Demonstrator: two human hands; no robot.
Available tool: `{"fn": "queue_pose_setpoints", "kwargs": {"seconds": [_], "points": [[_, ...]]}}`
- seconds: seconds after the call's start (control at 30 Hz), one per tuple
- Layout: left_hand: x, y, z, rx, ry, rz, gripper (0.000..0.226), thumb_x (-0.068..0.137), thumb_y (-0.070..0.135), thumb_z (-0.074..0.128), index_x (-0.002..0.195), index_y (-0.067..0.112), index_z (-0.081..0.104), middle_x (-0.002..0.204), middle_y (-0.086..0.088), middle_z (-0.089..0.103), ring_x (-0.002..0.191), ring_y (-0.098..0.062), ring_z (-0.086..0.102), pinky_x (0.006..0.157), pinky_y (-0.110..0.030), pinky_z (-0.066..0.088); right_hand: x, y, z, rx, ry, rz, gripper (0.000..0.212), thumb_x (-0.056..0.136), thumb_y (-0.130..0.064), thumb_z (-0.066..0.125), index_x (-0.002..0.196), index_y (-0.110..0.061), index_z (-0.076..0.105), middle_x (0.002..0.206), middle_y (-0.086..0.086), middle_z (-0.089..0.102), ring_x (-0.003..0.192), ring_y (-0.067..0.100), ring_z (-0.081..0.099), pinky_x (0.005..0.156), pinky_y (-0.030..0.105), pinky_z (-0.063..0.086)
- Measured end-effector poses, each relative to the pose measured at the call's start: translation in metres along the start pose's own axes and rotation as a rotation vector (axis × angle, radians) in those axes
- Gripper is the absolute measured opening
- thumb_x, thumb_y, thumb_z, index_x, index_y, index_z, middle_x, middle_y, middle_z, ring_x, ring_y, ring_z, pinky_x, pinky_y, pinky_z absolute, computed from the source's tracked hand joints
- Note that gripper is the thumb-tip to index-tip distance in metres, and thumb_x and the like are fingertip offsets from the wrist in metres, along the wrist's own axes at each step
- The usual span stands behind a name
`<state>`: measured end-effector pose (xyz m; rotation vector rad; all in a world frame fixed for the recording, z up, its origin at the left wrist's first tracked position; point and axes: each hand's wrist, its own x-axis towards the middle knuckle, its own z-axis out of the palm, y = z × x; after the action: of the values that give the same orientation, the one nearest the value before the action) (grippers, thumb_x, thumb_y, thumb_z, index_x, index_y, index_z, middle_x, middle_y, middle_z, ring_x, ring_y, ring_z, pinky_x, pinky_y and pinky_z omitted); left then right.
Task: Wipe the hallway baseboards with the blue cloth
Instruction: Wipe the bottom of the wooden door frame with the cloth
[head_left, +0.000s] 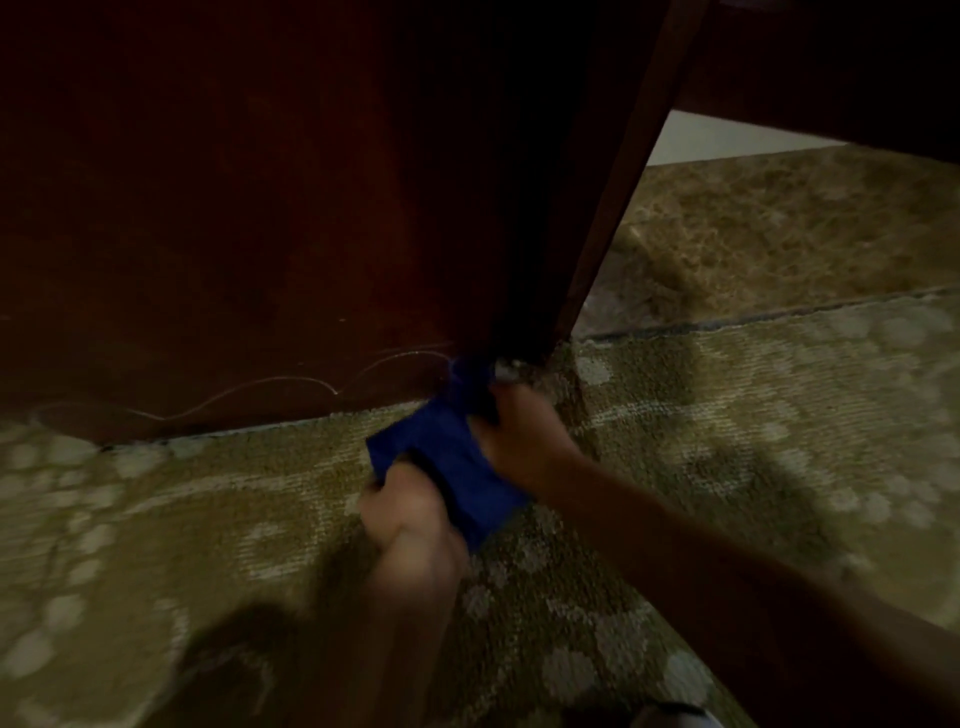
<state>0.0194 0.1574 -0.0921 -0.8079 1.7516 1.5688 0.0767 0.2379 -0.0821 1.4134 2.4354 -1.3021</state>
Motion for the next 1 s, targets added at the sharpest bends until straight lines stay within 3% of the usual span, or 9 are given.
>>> {"fn": "queue_pose_setpoints", "kwargs": {"seconds": [0.07,0.13,0.2,0.33,0.43,0.53,0.63,0.83,1.0], "points": [[0.007,0.012,0.000,0.026,-0.032,0.074,0.019,0.096,0.015,0.054,0.114,0.014,0.058,0.109,-0.008,0.062,0.101,-0.032,0.060,0.094,-0.046,0.050,0.005,0.010,0.003,0.351,0.129,0.115,0.038,0.091,-0.017,0.055,0.128,-0.011,0.054,0.114,0.012,0.065,0.103,0.030,0.062,0.080,0.033,0.050],[0.018,0.023,-0.001,0.026,-0.131,0.051,0.009,0.092,0.020,0.061,0.099,0.015,0.057,0.096,-0.006,0.064,0.094,-0.029,0.061,0.088,-0.045,0.050,0.002,0.016,0.009,0.680,0.110,0.307,0.044,0.088,-0.024,0.061,0.130,-0.017,0.054,0.118,0.010,0.066,0.105,0.029,0.063,0.092,0.044,0.052],[0.028,0.029,-0.010,0.049,-0.228,-0.051,0.028,0.088,0.025,0.063,0.113,0.015,0.060,0.108,-0.009,0.070,0.097,-0.031,0.067,0.090,-0.046,0.053,-0.002,0.020,0.013,0.890,0.054,0.470,0.039,0.088,-0.022,0.065,0.124,-0.011,0.056,0.111,0.013,0.066,0.099,0.032,0.065,0.089,0.048,0.054],[0.041,0.034,-0.032,0.063,-0.176,-0.077,0.026,0.098,0.017,0.054,0.123,0.011,0.056,0.121,-0.011,0.065,0.109,-0.034,0.062,0.094,-0.047,0.049,-0.008,0.009,0.001,0.872,0.012,0.453,0.009,0.092,-0.003,0.056,0.100,-0.004,0.061,0.079,0.011,0.065,0.064,0.023,0.064,0.058,0.035,0.052],[0.025,0.059,-0.042,0.050,-0.112,-0.015,0.006,0.097,0.011,0.055,0.102,0.009,0.058,0.103,-0.012,0.064,0.090,-0.031,0.061,0.076,-0.039,0.048,-0.022,-0.014,-0.007,0.832,-0.045,0.427,0.012,0.095,-0.004,0.051,0.096,-0.002,0.062,0.076,0.012,0.062,0.060,0.024,0.061,0.054,0.031,0.047],[0.015,0.083,-0.047,0.131,-0.185,0.023,0.021,0.095,0.016,0.059,0.111,0.002,0.065,0.110,-0.017,0.068,0.097,-0.036,0.064,0.081,-0.043,0.053,-0.040,-0.035,-0.020,0.815,-0.053,0.469,0.017,0.098,-0.010,0.048,0.090,-0.002,0.061,0.066,0.009,0.055,0.048,0.018,0.055,0.045,0.025,0.041],[0.011,0.090,-0.054,0.041,-0.228,-0.014,0.029,0.094,0.019,0.062,0.118,0.002,0.064,0.114,-0.012,0.067,0.094,-0.028,0.065,0.077,-0.036,0.052,-0.053,-0.056,-0.032,0.861,-0.054,0.483,0.016,0.096,-0.005,0.050,0.089,-0.003,0.065,0.067,0.009,0.065,0.052,0.019,0.062,0.044,0.022,0.048],[0.038,0.066,-0.043,-0.066,-0.279,-0.172,0.041,0.089,0.016,0.067,0.128,0.006,0.059,0.120,-0.015,0.063,0.096,-0.033,0.063,0.083,-0.043,0.054,-0.012,-0.051,-0.016,0.826,0.045,0.538,0.012,0.095,0.000,0.048,0.100,-0.002,0.059,0.074,0.011,0.062,0.061,0.022,0.059,0.052,0.030,0.047],[0.070,0.032,-0.049,0.091,-0.457,0.019,0.035,0.088,0.019,0.070,0.121,0.019,0.059,0.119,-0.010,0.068,0.104,-0.033,0.067,0.088,-0.053,0.055,0.003,-0.011,0.024,0.841,0.099,0.489,0.025,0.099,-0.008,0.045,0.119,0.002,0.056,0.079,0.007,0.059,0.059,0.018,0.056,0.050,0.026,0.044]]}}
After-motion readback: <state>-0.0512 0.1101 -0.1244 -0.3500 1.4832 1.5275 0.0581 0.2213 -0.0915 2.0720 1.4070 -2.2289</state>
